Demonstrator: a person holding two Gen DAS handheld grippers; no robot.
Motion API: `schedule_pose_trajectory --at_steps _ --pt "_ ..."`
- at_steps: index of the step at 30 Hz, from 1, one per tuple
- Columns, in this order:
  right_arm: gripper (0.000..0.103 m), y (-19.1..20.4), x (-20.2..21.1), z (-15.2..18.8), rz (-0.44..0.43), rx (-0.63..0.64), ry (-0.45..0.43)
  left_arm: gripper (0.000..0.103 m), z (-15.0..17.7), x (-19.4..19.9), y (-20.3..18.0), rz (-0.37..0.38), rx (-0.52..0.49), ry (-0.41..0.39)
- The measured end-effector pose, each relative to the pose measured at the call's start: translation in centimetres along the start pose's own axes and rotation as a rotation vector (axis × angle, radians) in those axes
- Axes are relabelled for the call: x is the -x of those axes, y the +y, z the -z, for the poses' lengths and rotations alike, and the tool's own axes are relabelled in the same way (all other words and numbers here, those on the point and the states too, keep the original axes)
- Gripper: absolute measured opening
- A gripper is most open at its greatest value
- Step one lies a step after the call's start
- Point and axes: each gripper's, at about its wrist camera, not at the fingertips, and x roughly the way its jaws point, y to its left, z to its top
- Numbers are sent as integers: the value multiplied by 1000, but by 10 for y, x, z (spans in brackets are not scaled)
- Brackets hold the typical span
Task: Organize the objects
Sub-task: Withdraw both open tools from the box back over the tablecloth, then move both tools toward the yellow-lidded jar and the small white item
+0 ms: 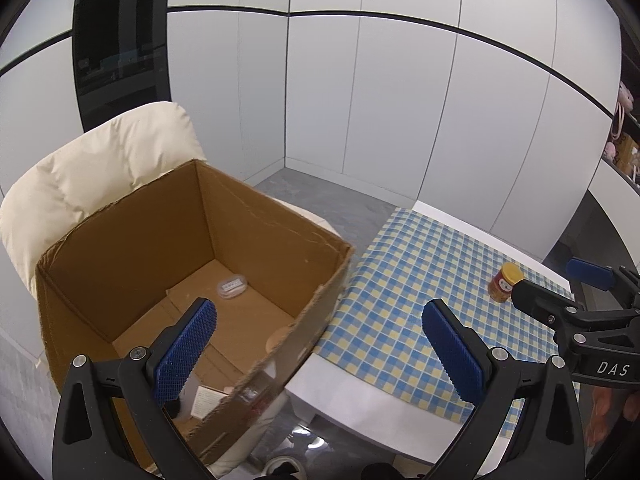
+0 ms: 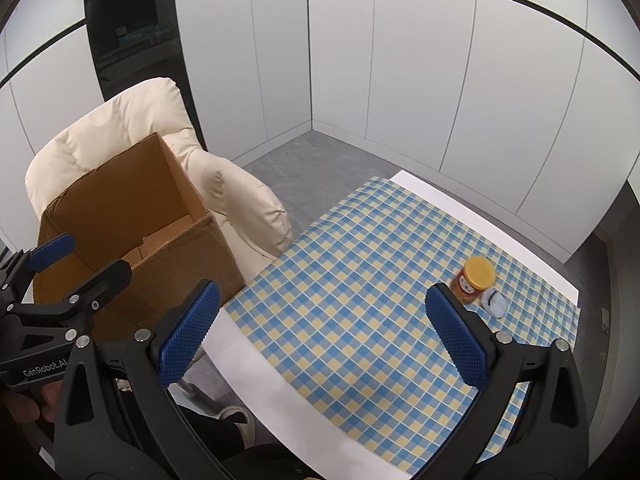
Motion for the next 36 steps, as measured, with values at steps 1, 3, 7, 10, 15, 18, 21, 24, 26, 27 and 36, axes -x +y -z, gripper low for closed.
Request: schedule_pose_trajectory --at_steps 1,3,7,10,15,18,21,24,26,27,36 --pt "103 -3 1 1 3 -4 0 103 0 0 -2 3 -3 0" --pt "103 -8 1 2 9 -9 2 103 0 0 -7 8 -7 1" --pt "103 -18 4 6 20 -20 4 103 0 -2 -16 21 -13 7" --pt "103 -25 6 8 29 -28 4 103 0 -3 -23 31 -17 11" --pt "103 -34 10 11 41 -41 7 103 1 -5 -35 42 -30 16" --pt "103 -40 13 13 49 -48 9 103 0 -6 -40 49 -33 18" --pt "103 -46 15 16 57 -56 13 103 1 -8 -47 56 -38 22" --pt "103 -53 18 18 60 -68 12 103 1 -9 -53 66 -44 26" --pt "103 -56 19 19 65 -71 12 103 1 -10 -56 70 -47 28" --pt "103 -58 20 20 66 -73 12 103 1 -10 -58 73 -48 30" --pt "103 -74 27 27 84 -93 16 103 2 -13 -75 95 -64 36"
